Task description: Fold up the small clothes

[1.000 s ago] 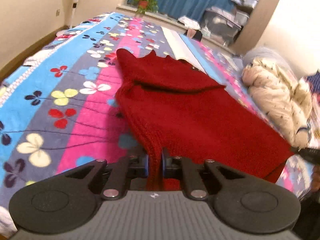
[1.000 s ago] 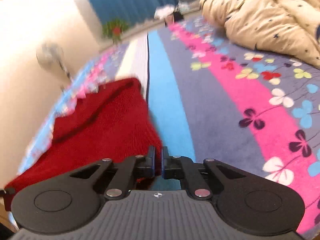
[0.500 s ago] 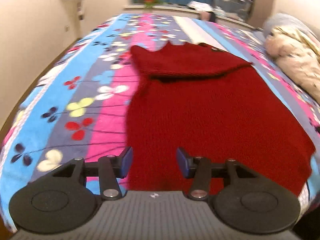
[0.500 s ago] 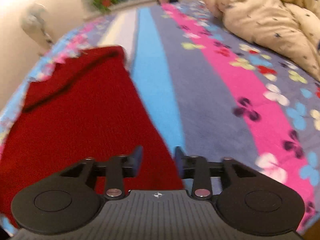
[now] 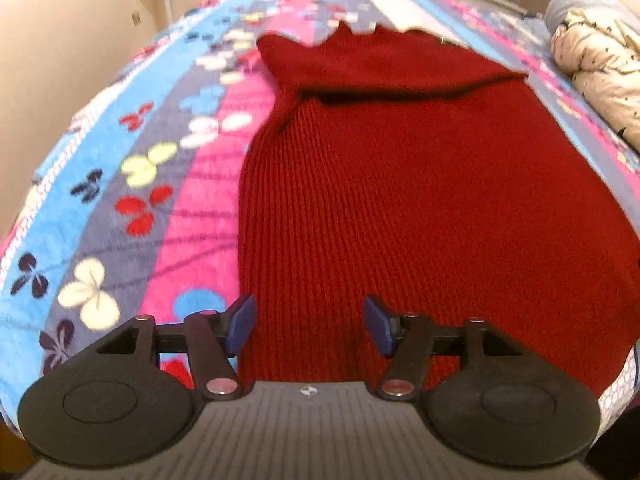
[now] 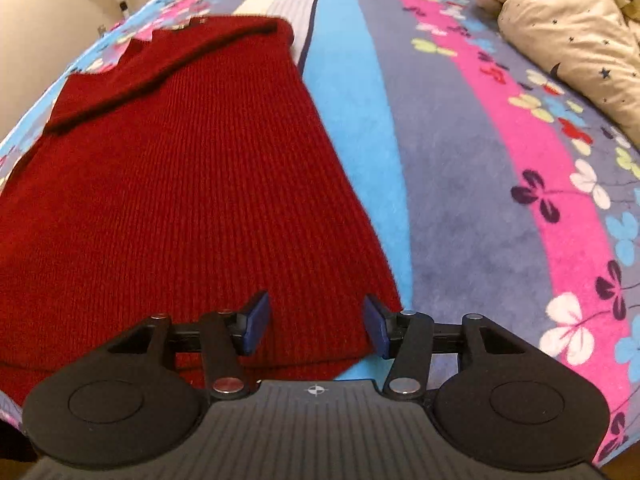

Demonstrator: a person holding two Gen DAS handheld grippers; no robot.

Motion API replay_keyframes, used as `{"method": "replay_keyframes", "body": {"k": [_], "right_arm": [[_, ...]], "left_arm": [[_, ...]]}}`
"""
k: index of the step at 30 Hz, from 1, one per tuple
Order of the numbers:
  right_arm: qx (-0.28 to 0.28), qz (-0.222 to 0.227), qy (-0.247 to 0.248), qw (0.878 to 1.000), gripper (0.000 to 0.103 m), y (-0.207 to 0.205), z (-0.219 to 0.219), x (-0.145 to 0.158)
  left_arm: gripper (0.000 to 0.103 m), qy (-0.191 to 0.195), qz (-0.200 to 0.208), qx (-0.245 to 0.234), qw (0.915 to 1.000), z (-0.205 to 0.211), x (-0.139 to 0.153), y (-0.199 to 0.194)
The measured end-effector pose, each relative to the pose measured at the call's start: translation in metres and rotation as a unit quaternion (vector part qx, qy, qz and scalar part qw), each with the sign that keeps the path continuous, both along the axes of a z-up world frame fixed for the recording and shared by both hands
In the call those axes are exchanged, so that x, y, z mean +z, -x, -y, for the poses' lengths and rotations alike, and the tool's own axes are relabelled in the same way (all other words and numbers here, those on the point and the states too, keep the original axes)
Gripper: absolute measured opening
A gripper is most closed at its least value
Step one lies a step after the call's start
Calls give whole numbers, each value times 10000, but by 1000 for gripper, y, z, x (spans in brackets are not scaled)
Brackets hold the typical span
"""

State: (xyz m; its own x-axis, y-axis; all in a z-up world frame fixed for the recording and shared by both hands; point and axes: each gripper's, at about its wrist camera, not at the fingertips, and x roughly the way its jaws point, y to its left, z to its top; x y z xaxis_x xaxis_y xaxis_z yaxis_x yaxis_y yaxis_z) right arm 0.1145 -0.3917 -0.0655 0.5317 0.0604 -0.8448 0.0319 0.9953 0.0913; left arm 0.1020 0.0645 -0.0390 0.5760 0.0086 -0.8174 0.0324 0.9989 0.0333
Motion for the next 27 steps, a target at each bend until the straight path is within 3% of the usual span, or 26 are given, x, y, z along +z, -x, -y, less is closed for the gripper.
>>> {"method": "replay_keyframes", "body": {"k": [2,5,10,11,13,18,21,27], "right_arm": [[-44,166,40,9998,53,-1,-1,5],[-122,442,58,9989,53,-2,-2,12],[-142,725,45,9973,53,-16,-9,19],[-136,753,3,9971,53,-18,-11,21],[-111,800,-62,9967,53,-24,-16,23],[93,652,-153,9977,49,-37,-38,20],[248,237,31,9994,29,-50,-52,8],[332,184,-196,9991,27,-66,-65,7]], "left_arm": [[70,-22,282,93,9996,0,7,0],[86,-124,705,389,9967,-2,16,-1],[85,-216,1276,640,9895,-1,31,1],[82,-247,1365,614,9884,0,33,1],[64,-378,1487,480,9870,5,38,-1],[33,-679,1323,378,9882,25,41,-23],[26,-719,1251,232,9893,48,41,-45],[26,-776,1461,-322,9857,118,47,-95]]}}
